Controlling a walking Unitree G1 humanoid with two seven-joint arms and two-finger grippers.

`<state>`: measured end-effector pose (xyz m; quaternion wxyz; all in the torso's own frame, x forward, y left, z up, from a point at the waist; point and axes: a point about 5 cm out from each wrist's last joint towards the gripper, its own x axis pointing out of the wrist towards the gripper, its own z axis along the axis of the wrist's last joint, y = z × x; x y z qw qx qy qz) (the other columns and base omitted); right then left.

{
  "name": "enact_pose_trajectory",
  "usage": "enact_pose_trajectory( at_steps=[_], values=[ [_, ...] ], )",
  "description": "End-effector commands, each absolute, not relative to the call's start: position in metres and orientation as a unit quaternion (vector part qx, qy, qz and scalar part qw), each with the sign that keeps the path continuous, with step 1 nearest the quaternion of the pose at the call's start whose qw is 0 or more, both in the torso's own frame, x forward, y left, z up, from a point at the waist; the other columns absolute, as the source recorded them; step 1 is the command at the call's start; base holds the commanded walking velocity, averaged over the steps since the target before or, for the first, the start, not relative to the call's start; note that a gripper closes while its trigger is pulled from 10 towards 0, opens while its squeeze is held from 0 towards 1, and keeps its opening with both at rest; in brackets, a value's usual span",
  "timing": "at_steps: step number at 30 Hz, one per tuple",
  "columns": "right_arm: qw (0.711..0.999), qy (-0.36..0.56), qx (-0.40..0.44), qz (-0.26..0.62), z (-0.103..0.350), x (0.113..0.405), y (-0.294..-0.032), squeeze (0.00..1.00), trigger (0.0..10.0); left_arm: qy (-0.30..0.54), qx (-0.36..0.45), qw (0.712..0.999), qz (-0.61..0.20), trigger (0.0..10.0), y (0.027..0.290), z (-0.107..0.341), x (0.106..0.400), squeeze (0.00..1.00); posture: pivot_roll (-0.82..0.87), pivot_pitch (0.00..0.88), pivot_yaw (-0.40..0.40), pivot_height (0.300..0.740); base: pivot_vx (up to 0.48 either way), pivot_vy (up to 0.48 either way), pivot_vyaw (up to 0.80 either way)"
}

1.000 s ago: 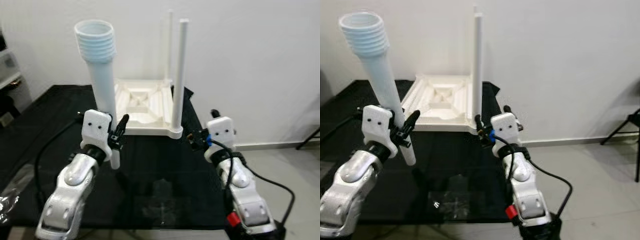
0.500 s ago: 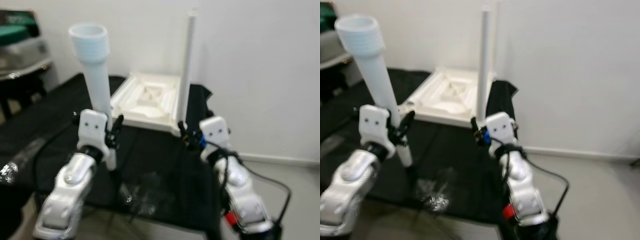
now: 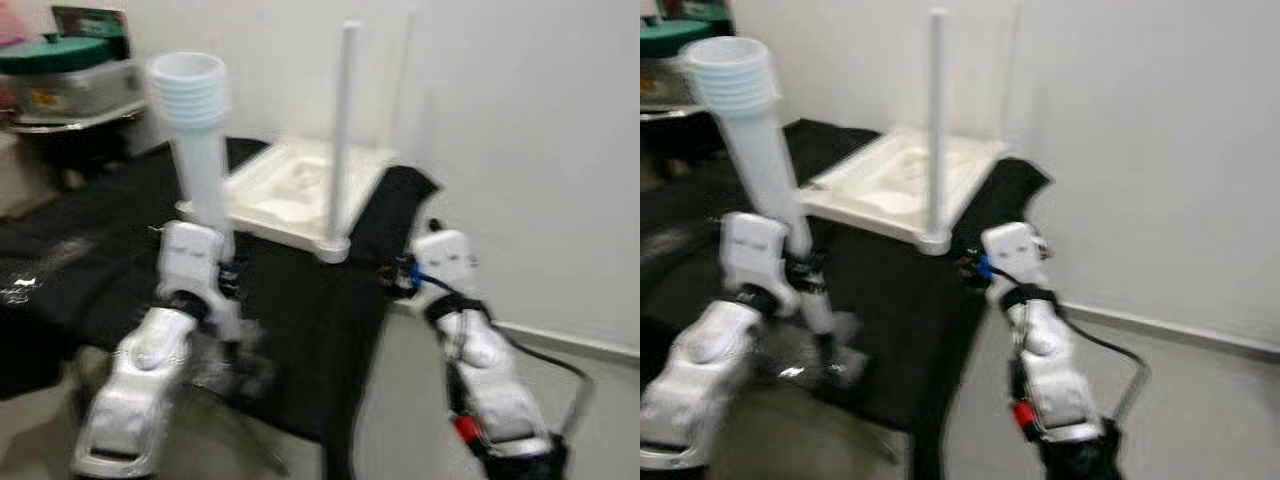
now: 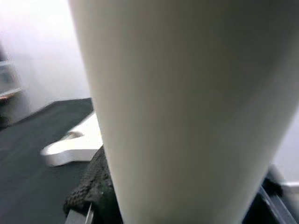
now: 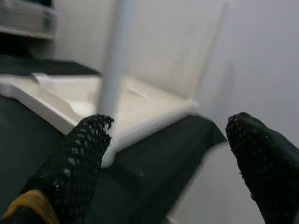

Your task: Building children table

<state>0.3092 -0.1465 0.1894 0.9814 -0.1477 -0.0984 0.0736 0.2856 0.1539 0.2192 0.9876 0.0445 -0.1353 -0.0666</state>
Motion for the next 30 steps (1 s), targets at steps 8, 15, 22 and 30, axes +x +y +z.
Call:
enact_pose_trajectory(
  at_steps=[8,15,22,30],
  values=[
    [0.978,-0.097,-0.168,0.077,0.1881,0.3097,-0.1437,0.00,10.0,-0.148,0.048,0.985,-0.069,10.0,0.1524,0.2248,0.2847,0.00,0.02,0.000,-0.013,0.740,0.000,0.000,0.10],
    [0.980,-0.092,-0.158,0.077,0.1856,0.3094,-0.1423,0.00,10.0,-0.148,0.058,0.985,-0.069,10.0,0.1516,0.2253,0.2857,0.00,0.03,0.000,-0.013,0.740,0.000,-0.333,0.80],
    [0.980,-0.089,-0.159,0.082,0.1839,0.3104,-0.1407,0.00,10.0,-0.142,0.057,0.986,-0.063,10.0,0.1530,0.2238,0.2861,0.00,0.03,0.000,-0.019,0.740,0.000,-0.465,0.80],
    [0.980,-0.089,-0.159,0.082,0.1840,0.3114,-0.1413,0.00,10.0,-0.140,0.059,0.987,-0.061,10.0,0.1529,0.2222,0.2872,0.00,0.03,0.000,-0.017,0.740,0.000,-0.465,0.73]
  ],
)
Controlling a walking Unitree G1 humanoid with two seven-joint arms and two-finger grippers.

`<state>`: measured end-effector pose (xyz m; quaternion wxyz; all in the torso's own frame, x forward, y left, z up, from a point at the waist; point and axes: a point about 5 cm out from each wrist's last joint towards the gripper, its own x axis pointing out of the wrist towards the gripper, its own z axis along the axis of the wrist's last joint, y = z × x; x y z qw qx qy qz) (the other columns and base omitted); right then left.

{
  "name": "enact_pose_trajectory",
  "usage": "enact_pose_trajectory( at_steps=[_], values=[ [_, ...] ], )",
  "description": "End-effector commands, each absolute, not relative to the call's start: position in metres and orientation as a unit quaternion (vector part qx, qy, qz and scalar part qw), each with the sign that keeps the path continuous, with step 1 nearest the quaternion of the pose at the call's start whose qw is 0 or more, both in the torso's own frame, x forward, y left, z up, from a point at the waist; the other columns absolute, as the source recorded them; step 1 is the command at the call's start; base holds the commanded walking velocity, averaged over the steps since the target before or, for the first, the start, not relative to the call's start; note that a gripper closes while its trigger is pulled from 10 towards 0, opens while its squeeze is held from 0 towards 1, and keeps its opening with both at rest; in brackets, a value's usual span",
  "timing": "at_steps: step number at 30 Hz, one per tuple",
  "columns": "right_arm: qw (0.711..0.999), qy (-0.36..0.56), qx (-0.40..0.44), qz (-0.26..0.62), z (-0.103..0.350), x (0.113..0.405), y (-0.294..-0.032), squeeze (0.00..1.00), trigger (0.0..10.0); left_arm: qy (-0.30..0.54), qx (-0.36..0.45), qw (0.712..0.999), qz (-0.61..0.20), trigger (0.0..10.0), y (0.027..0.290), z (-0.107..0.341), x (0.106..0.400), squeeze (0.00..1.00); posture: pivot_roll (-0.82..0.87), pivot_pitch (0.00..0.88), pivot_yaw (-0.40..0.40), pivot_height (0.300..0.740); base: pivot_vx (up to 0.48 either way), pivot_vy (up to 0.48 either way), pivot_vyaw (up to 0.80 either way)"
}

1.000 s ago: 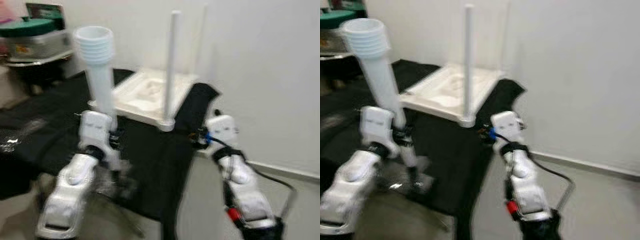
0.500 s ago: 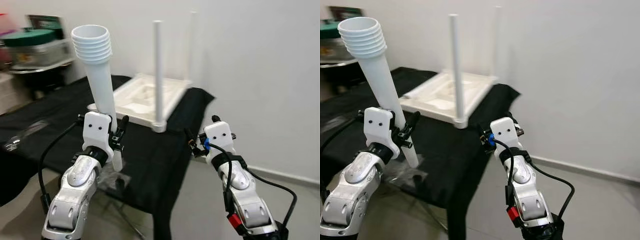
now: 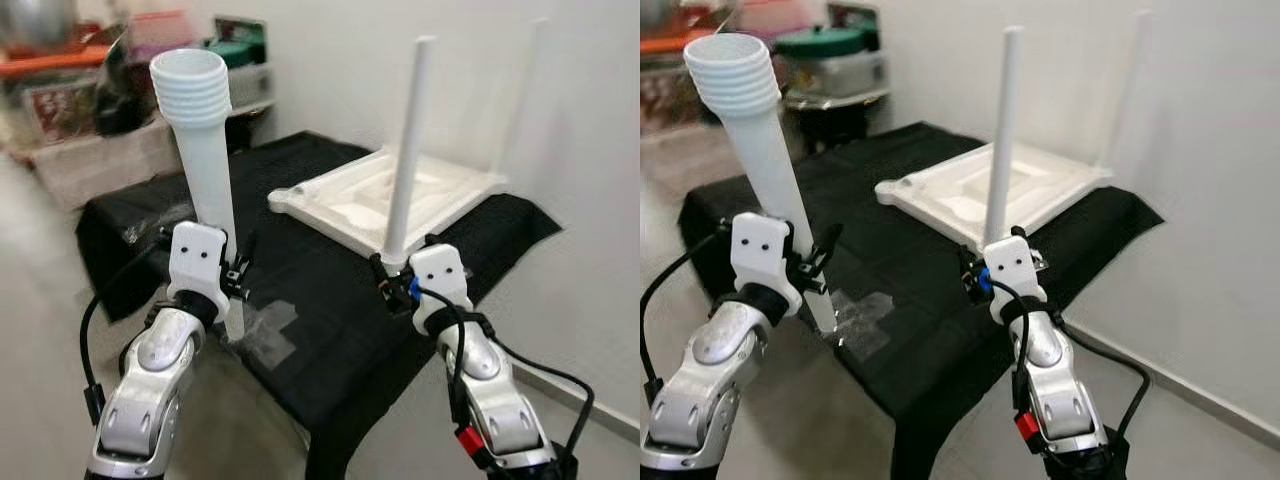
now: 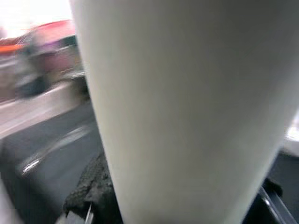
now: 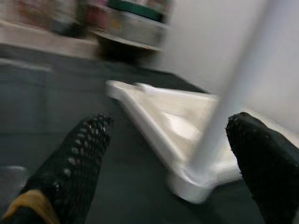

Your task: Building children table

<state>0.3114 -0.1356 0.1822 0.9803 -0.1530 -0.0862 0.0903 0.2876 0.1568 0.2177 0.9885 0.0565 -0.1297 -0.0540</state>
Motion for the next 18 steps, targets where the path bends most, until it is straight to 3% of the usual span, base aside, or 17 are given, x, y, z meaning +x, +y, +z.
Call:
enact_pose_trajectory(
  at_steps=[1,6,10,18],
  values=[
    [0.980,-0.089,-0.159,0.082,0.1840,0.3114,-0.1413,0.00,10.0,-0.140,0.059,0.987,-0.061,10.0,0.1529,0.2222,0.2872,0.00,0.03,0.000,-0.017,0.740,0.000,-0.465,0.61],
    [0.980,-0.088,-0.160,0.080,0.1837,0.3111,-0.1427,0.00,10.0,-0.139,0.059,0.987,-0.058,10.0,0.1529,0.2217,0.2879,0.00,0.02,0.000,-0.017,0.740,0.000,-0.465,0.55],
    [0.980,-0.086,-0.163,0.071,0.1838,0.3115,-0.1458,0.00,10.0,-0.141,0.054,0.987,-0.054,10.0,0.1529,0.2217,0.2884,0.00,0.02,0.000,-0.017,0.740,0.000,-0.428,0.00],
    [0.983,-0.076,-0.160,0.057,0.1816,0.3143,-0.1499,0.00,10.0,-0.146,0.045,0.988,-0.031,10.0,0.1573,0.2226,0.2893,0.00,0.02,0.000,-0.024,0.740,0.000,0.000,0.00]
  ],
)
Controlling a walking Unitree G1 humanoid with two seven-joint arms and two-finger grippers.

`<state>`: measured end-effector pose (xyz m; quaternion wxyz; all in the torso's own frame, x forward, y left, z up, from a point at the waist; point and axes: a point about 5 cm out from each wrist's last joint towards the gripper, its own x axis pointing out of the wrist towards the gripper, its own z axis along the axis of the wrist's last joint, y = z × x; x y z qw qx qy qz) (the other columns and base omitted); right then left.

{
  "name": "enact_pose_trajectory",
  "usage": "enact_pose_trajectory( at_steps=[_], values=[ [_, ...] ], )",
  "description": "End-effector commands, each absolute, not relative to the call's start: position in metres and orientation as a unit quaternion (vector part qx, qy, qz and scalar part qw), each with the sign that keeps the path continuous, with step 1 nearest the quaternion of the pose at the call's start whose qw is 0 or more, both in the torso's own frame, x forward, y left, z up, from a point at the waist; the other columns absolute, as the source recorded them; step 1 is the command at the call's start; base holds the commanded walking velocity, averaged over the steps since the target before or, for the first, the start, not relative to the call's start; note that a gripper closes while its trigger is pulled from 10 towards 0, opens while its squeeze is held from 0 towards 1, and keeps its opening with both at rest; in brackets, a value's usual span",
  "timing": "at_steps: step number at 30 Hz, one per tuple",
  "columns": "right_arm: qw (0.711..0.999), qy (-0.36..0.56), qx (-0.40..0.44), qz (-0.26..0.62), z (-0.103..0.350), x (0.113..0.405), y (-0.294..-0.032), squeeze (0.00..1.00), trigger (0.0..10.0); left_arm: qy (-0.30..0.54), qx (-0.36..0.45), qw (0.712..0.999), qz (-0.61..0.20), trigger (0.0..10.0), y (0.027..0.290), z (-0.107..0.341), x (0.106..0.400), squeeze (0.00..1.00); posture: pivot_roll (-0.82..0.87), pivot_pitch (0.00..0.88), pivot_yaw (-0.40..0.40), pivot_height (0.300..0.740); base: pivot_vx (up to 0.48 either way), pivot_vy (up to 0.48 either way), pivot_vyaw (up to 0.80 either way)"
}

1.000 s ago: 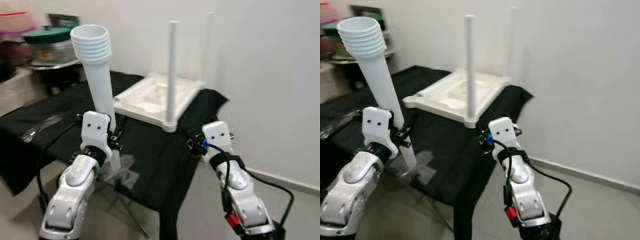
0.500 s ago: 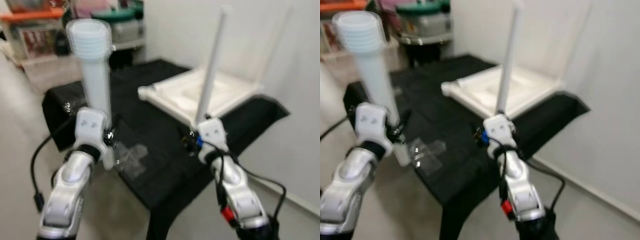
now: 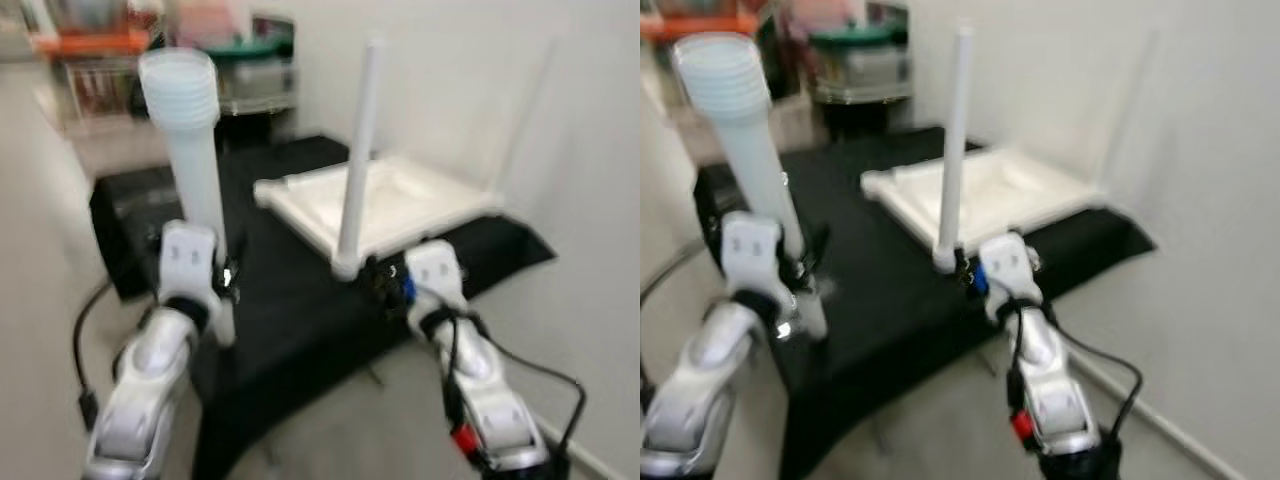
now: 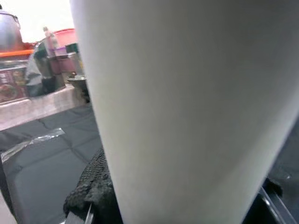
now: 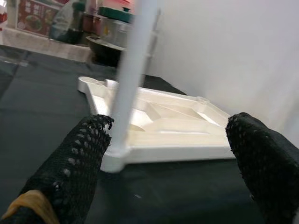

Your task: Building children table

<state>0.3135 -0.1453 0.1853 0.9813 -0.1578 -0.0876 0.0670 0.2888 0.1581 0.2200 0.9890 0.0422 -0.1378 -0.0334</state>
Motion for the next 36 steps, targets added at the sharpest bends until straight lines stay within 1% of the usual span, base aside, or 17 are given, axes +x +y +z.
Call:
enact_pose_trajectory(
  at_steps=[1,15,22,27,36],
  values=[
    [0.982,-0.075,-0.160,0.060,0.1814,0.3145,-0.1491,0.00,10.0,-0.147,0.043,0.988,-0.027,10.0,0.1582,0.2228,0.2896,0.00,0.02,0.000,-0.025,0.740,0.000,0.000,0.00],
    [0.980,-0.072,-0.171,0.078,0.1797,0.3135,-0.1442,0.00,10.0,-0.156,0.028,0.987,-0.007,10.0,0.1637,0.2246,0.2901,0.00,0.02,0.000,-0.025,0.740,0.000,0.000,0.00],
    [0.980,-0.068,-0.173,0.077,0.1777,0.3145,-0.1439,0.00,10.0,-0.160,0.032,0.987,-0.002,10.0,0.1640,0.2259,0.2919,0.00,0.02,0.000,-0.023,0.740,0.000,0.000,0.80],
    [0.982,-0.066,-0.159,0.076,0.1777,0.3148,-0.1431,0.00,10.0,-0.158,0.036,0.987,-0.006,10.0,0.1616,0.2252,0.2921,0.00,0.02,0.000,-0.020,0.740,0.000,0.000,0.00],
    [0.981,-0.061,-0.167,0.078,0.1754,0.3150,-0.1418,0.00,10.0,-0.151,0.045,0.987,-0.008,10.0,0.1614,0.2237,0.2926,0.00,0.03,0.000,-0.021,0.740,0.000,-0.438,0.00]
  ],
)
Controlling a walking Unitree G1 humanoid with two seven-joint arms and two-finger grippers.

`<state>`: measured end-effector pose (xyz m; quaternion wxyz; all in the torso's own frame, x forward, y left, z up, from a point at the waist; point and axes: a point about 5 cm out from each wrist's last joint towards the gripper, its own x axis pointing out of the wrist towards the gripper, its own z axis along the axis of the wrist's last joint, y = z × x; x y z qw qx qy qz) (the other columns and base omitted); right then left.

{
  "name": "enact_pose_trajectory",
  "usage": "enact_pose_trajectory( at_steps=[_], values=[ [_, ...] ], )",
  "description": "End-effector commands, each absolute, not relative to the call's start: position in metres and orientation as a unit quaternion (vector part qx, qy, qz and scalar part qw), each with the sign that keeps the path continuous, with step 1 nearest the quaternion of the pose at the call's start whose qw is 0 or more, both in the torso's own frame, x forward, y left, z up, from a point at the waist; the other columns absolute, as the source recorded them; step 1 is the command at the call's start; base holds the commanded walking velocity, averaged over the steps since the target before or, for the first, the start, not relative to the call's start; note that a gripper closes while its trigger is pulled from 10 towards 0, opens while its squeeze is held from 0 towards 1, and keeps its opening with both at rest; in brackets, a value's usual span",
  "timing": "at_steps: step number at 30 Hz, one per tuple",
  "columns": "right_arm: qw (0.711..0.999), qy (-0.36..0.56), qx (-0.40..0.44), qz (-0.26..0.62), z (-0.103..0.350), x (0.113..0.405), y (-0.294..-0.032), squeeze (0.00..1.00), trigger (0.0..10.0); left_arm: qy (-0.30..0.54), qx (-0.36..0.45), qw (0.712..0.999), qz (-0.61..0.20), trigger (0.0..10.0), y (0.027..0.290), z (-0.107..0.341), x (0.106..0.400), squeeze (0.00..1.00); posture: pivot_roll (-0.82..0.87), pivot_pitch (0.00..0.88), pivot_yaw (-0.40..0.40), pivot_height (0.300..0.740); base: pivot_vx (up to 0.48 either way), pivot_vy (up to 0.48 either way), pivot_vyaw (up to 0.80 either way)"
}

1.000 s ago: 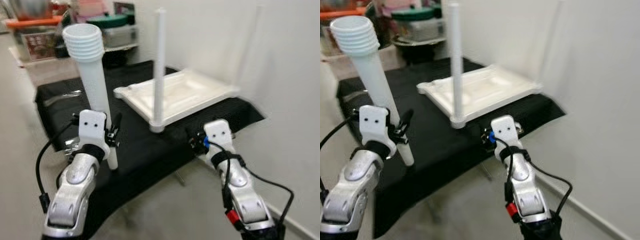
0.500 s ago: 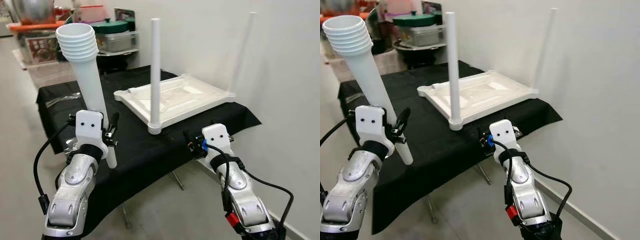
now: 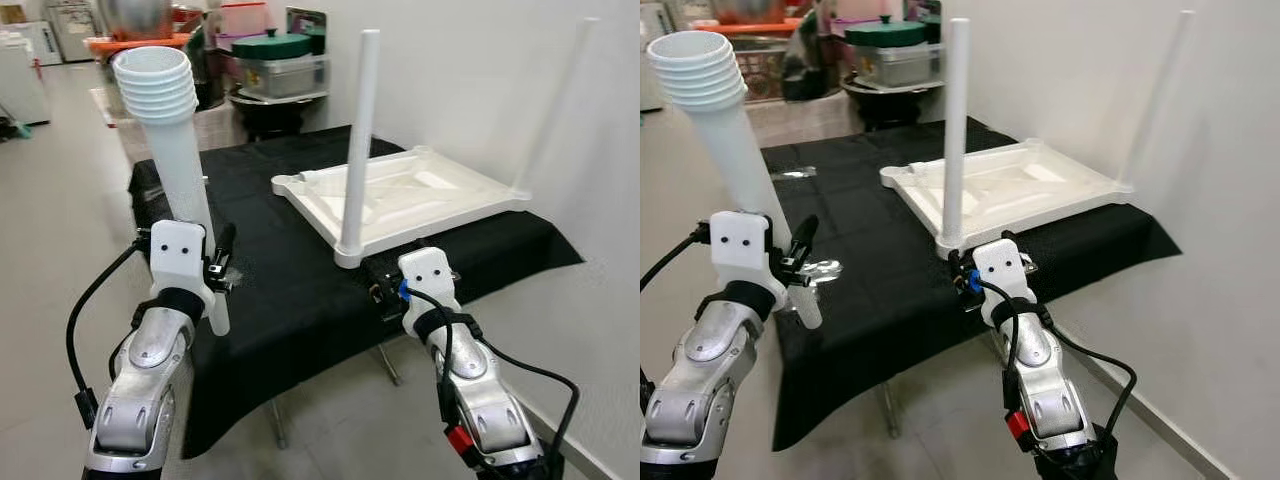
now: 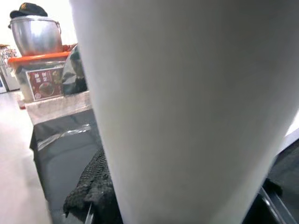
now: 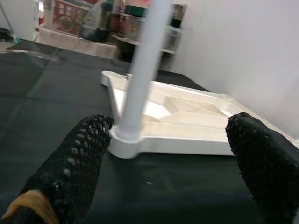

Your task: Building children table

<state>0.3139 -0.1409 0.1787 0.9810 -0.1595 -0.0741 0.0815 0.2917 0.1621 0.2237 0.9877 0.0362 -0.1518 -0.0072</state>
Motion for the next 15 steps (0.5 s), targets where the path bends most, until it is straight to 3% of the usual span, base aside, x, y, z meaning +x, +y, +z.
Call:
enact_pose_trajectory(
  at_steps=[1,15],
  values=[
    [0.981,-0.061,-0.167,0.078,0.1754,0.3152,-0.1414,0.00,10.0,-0.151,0.046,0.987,-0.008,10.0,0.1616,0.2234,0.2927,0.00,0.03,0.000,-0.021,0.740,0.000,-0.454,0.00],
    [0.980,-0.057,-0.170,0.081,0.1733,0.3146,-0.1404,0.00,10.0,-0.150,0.042,0.988,-0.007,10.0,0.1610,0.2224,0.2931,0.00,0.02,0.000,-0.020,0.740,0.000,-0.442,0.00]
  ],
)
